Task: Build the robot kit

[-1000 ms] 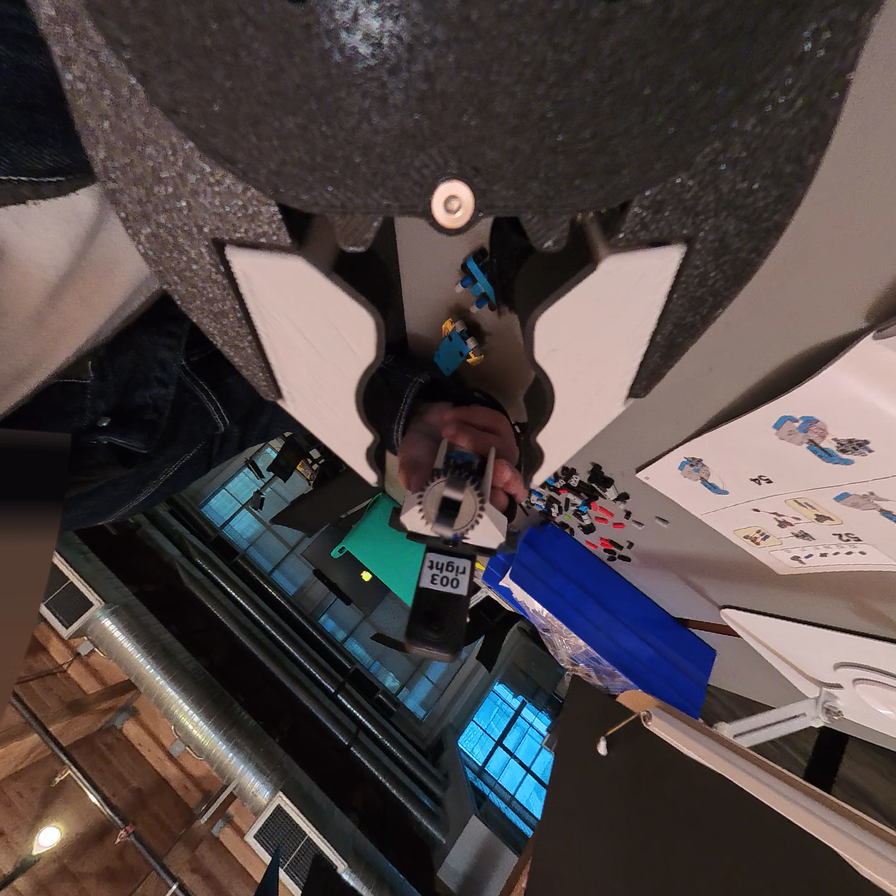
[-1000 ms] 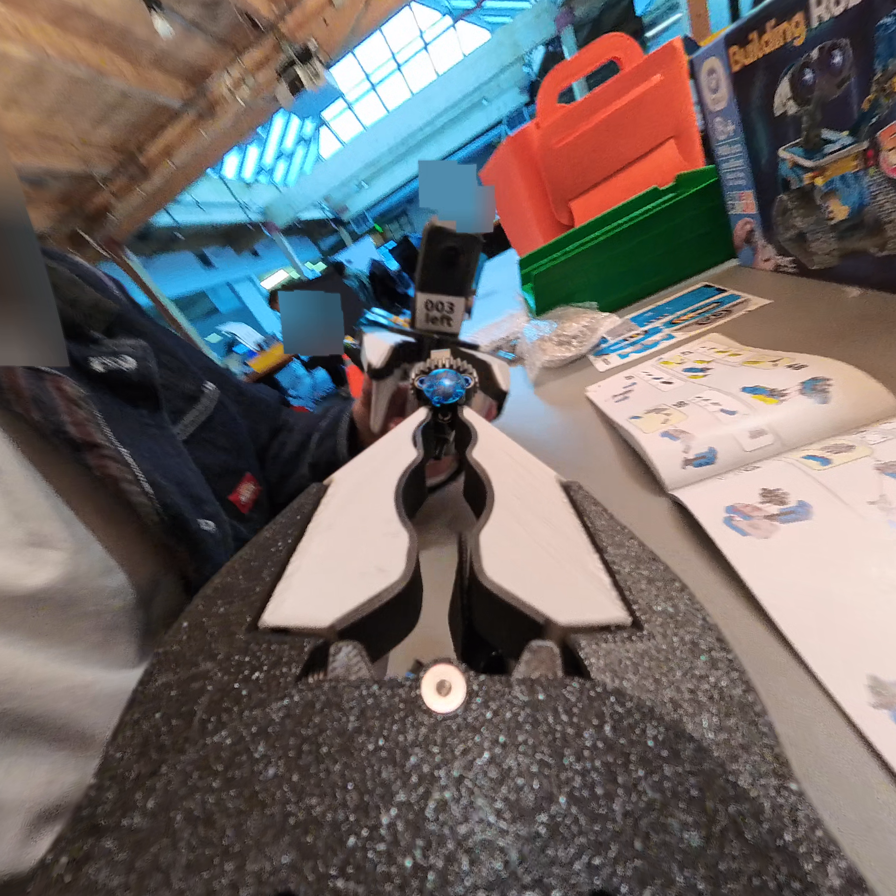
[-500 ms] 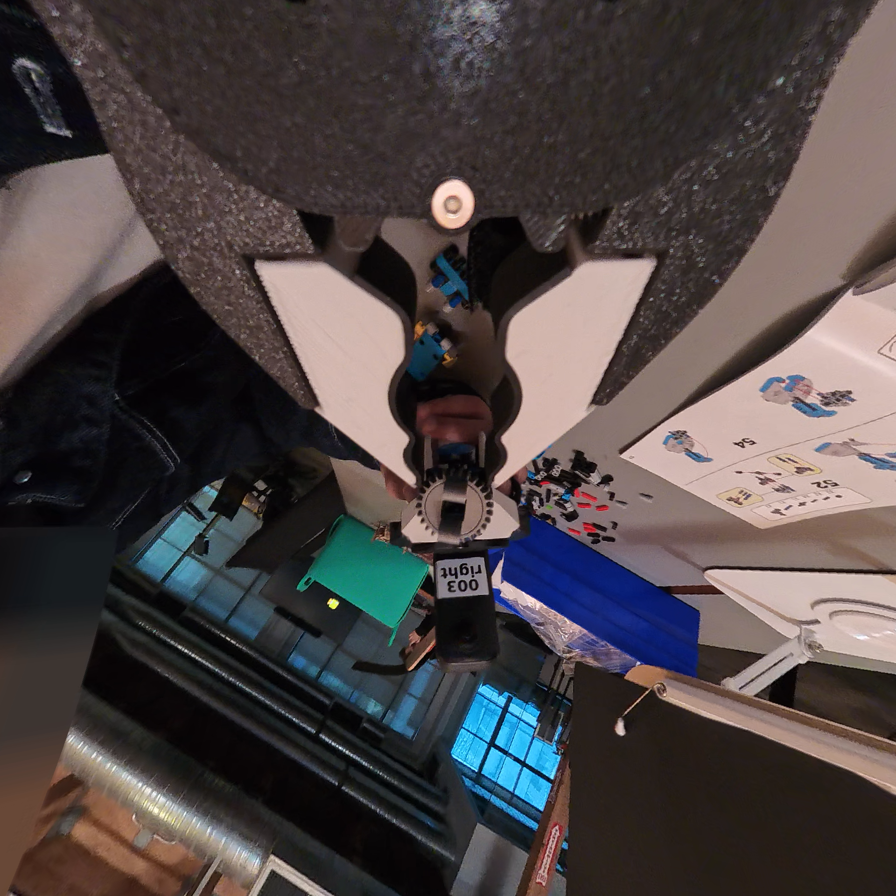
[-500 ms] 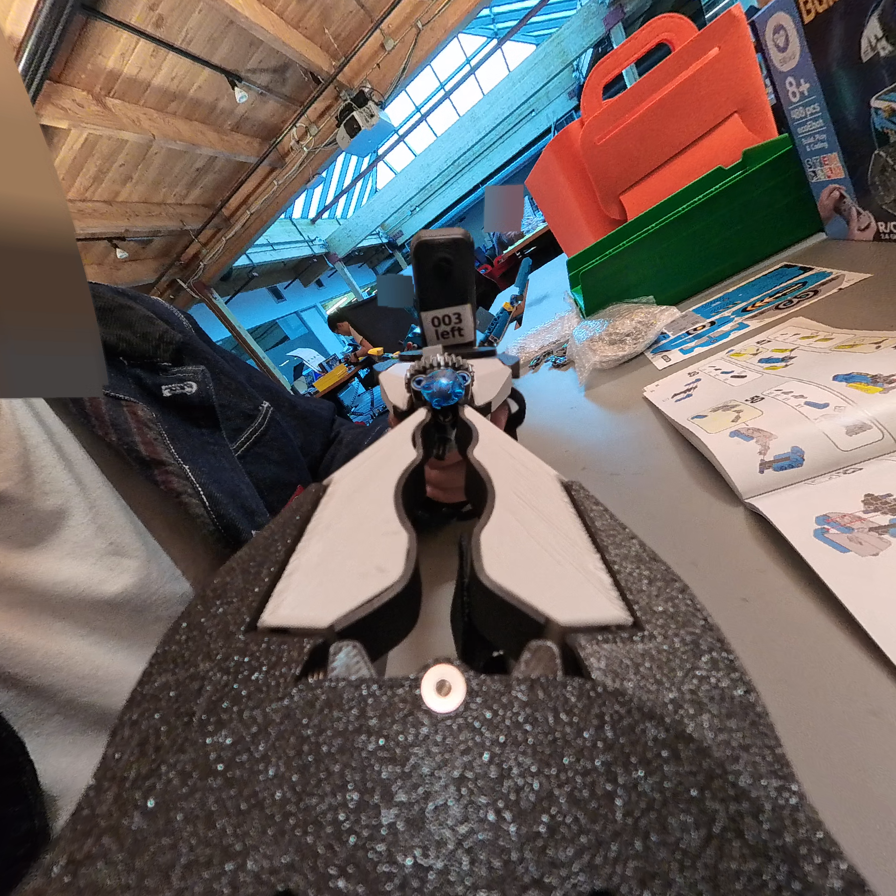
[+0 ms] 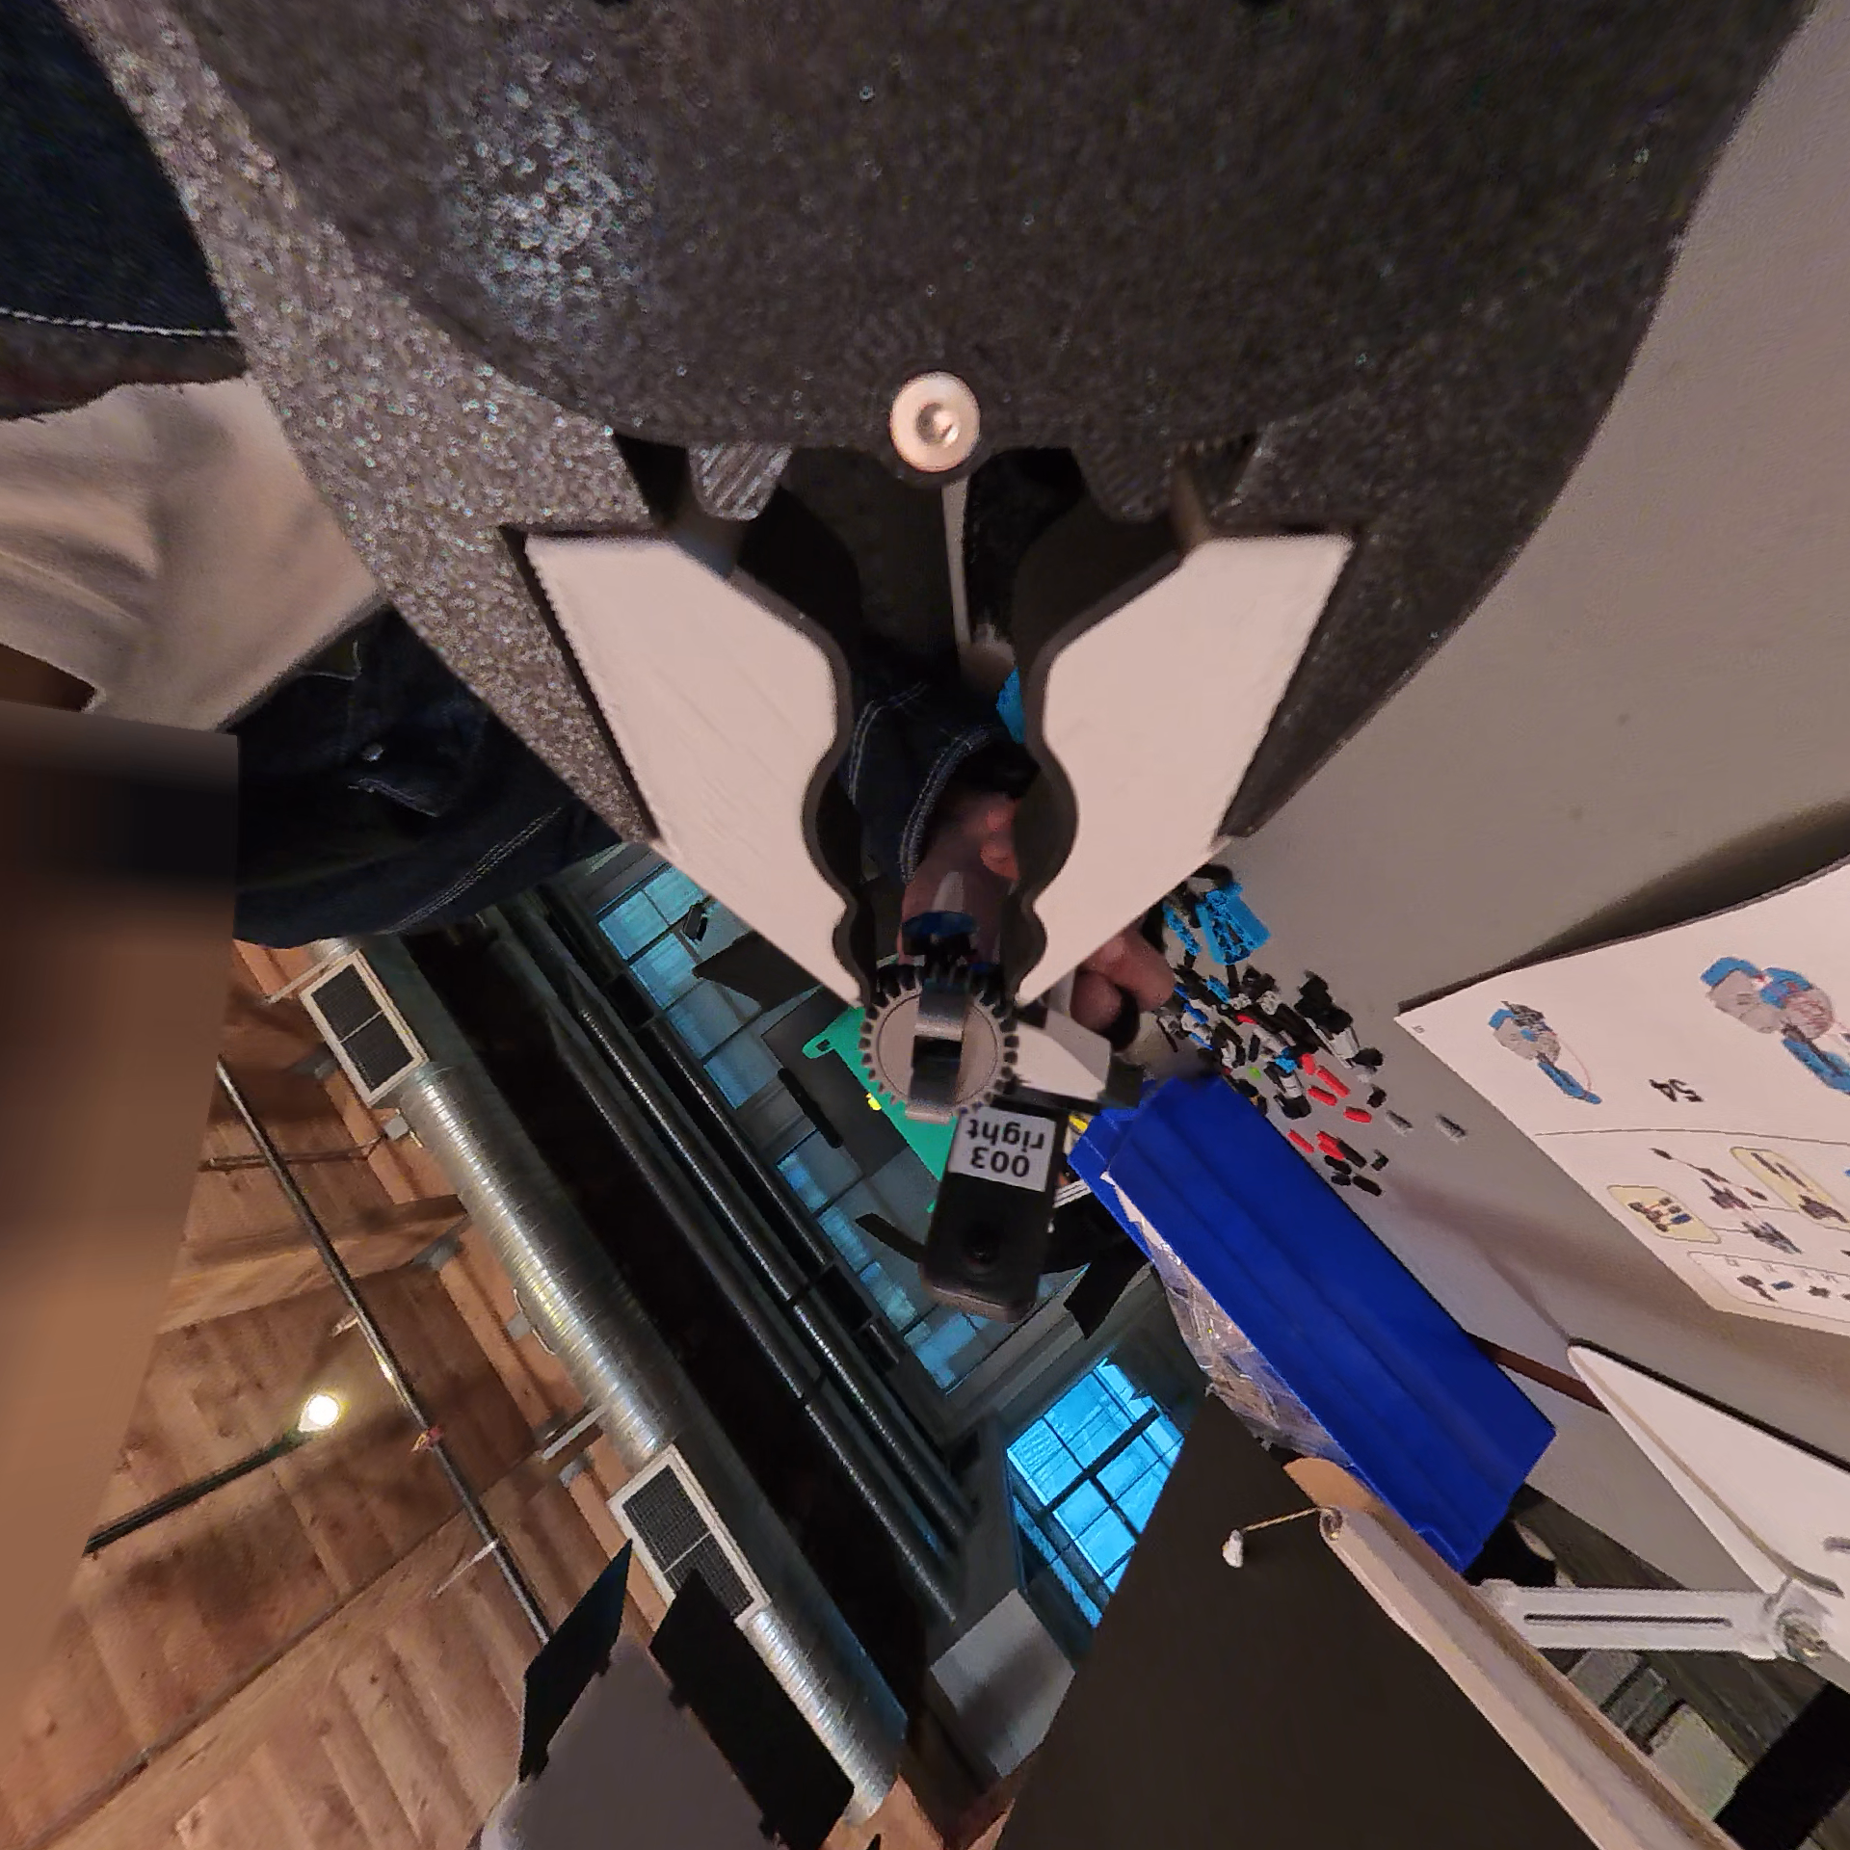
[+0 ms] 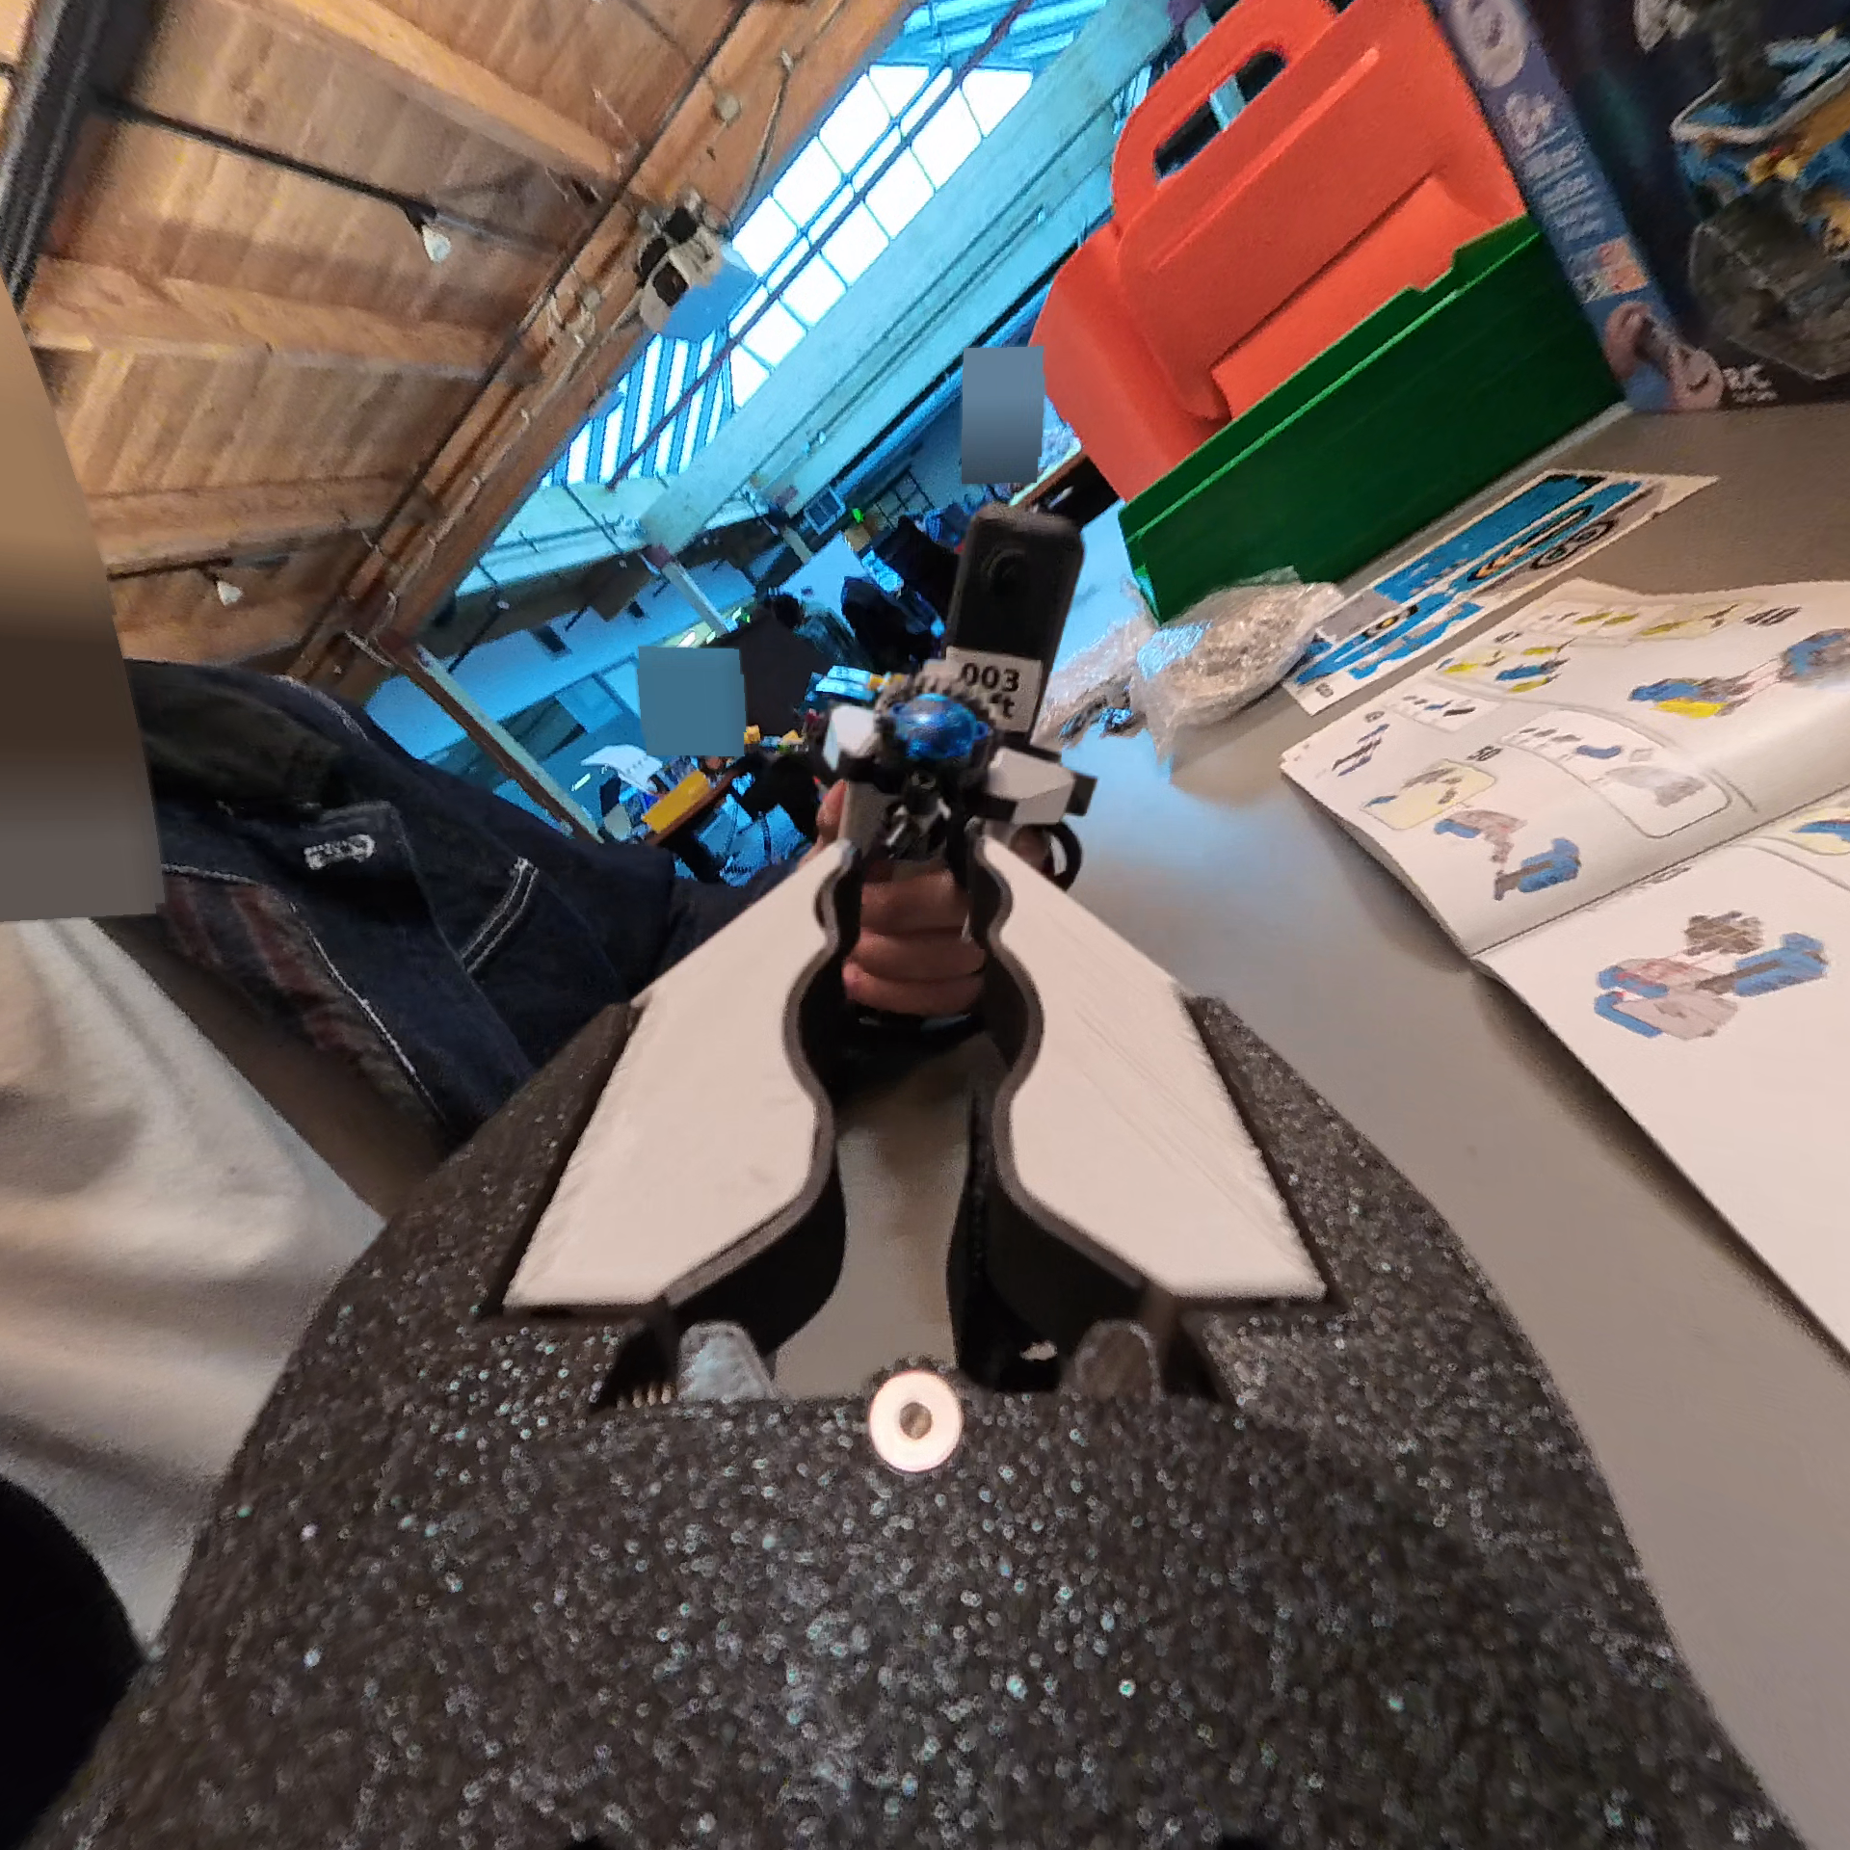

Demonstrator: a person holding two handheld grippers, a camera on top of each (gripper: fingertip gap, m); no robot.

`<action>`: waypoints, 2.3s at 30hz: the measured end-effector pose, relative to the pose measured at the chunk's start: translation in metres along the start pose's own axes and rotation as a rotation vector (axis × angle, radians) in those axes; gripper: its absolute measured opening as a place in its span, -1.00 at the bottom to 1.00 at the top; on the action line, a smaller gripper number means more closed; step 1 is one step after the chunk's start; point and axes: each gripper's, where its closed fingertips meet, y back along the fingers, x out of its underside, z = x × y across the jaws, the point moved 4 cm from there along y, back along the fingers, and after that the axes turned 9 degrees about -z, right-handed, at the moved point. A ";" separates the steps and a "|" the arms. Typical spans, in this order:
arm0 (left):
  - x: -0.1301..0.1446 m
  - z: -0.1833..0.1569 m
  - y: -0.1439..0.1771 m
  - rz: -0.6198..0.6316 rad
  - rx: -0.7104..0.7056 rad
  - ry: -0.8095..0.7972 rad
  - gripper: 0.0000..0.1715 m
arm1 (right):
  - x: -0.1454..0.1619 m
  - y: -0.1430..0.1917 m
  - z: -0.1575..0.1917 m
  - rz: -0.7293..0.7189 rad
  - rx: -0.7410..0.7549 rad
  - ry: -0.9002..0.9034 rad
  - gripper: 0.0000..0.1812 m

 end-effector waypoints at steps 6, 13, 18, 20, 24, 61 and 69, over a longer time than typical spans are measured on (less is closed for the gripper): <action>0.007 -0.003 -0.005 0.050 -0.020 -0.106 -0.72 | 0.005 -0.006 0.004 0.021 0.009 0.038 -0.90; 0.003 -0.008 -0.005 0.031 -0.009 -0.147 -0.63 | 0.007 -0.005 0.003 0.051 0.025 0.041 -0.93; 0.004 -0.004 -0.004 0.054 -0.052 -0.190 -0.67 | 0.008 -0.005 0.001 0.082 0.088 0.173 -0.93; 0.004 -0.002 -0.002 0.048 -0.051 -0.149 -0.67 | 0.008 -0.006 0.002 0.109 0.147 0.342 -0.92; 0.002 0.001 0.000 0.009 0.000 0.016 -0.67 | 0.009 -0.008 0.009 0.185 0.246 0.682 -0.92; -0.002 0.000 0.002 -0.056 0.110 0.211 -0.69 | 0.005 -0.010 0.010 0.044 0.070 0.157 -0.89; 0.001 -0.009 0.000 -0.042 0.181 0.218 -0.69 | 0.003 -0.010 0.019 0.010 -0.023 0.078 -0.91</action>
